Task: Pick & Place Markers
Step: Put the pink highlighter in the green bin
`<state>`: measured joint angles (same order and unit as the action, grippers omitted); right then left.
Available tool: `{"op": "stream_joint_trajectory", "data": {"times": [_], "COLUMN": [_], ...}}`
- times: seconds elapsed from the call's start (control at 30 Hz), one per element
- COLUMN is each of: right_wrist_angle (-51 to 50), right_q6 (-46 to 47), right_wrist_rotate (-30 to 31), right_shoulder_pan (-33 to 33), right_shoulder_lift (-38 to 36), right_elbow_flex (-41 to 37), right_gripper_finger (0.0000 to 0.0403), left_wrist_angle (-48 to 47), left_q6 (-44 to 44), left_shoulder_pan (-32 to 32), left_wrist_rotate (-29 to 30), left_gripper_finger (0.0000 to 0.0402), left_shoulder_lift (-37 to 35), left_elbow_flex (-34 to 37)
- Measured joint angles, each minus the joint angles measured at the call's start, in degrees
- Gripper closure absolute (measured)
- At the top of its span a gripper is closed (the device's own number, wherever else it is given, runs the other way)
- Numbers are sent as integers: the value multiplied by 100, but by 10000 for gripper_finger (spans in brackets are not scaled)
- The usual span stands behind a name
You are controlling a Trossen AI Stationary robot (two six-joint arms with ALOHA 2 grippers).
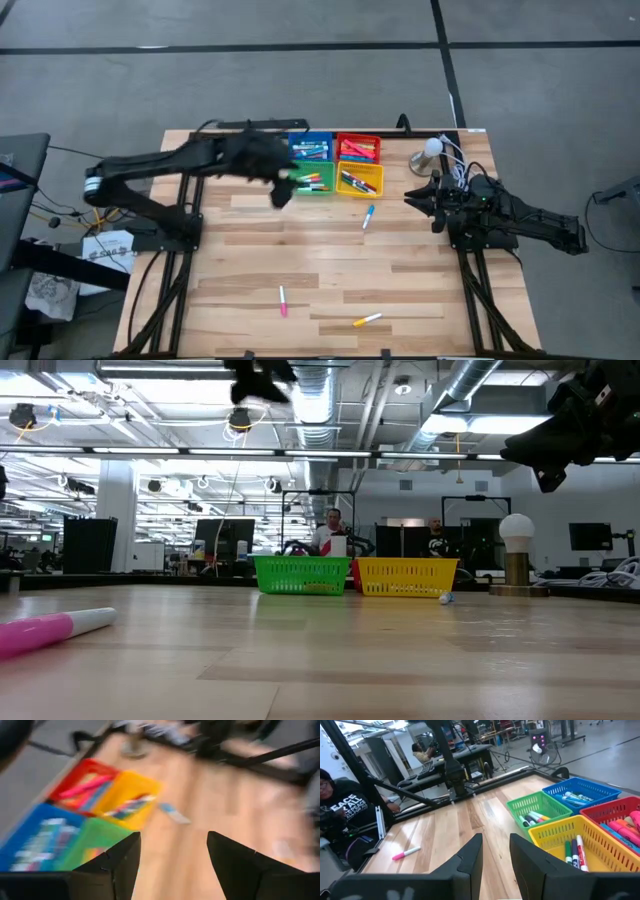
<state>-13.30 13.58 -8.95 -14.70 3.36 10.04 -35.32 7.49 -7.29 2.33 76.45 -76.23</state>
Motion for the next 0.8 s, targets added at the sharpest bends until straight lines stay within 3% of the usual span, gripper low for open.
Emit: {"op": "stream_joint_trajectory", "data": {"times": [0.13,0.3,0.5,0.8], "right_wrist_angle": [0,0,0,1], "right_q6": [0,0,2,0], "right_wrist_rotate": [-4,-4,-3,-4], "right_shoulder_pan": [-2,0,0,0], "right_shoulder_lift": [0,-1,0,-1], "right_elbow_flex": [0,0,0,0], "right_gripper_finger": [316,316,316,316], "left_wrist_angle": [1,-34,-24,-23], "left_q6": [1171,2619,4135,7374], "left_shoulder_pan": [948,2081,3154,4300], "left_wrist_rotate": [166,670,696,710], "left_gripper_finger": [179,190,205,215], "left_shoulder_lift": [-588,-839,-738,-374], "left_elbow_flex": [189,353,492,1166]}}
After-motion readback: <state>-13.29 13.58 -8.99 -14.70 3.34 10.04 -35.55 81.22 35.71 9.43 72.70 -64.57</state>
